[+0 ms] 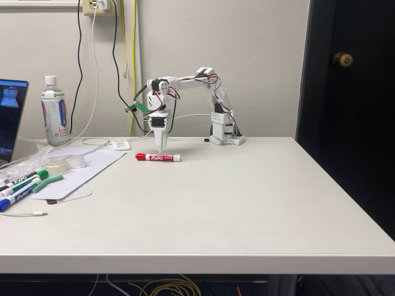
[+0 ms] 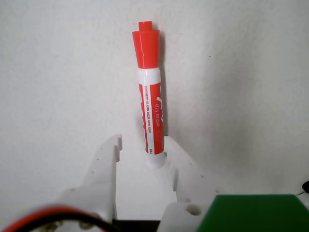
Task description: Pick up the red marker.
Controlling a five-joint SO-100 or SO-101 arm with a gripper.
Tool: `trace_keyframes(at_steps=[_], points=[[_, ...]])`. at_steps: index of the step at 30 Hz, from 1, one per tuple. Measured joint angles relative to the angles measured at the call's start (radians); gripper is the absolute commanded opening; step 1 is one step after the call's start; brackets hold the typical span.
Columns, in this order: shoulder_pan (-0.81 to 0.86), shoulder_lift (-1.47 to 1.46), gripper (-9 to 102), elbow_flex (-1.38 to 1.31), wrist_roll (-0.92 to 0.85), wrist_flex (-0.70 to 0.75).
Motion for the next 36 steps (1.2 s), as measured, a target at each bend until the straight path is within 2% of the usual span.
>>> trace_keyframes(at_steps=[24, 36], points=[[-0.021, -0.014, 20, 0.000, 0.002, -0.012], [-0.078, -0.012, 20, -0.091, 0.018, 0.023]])
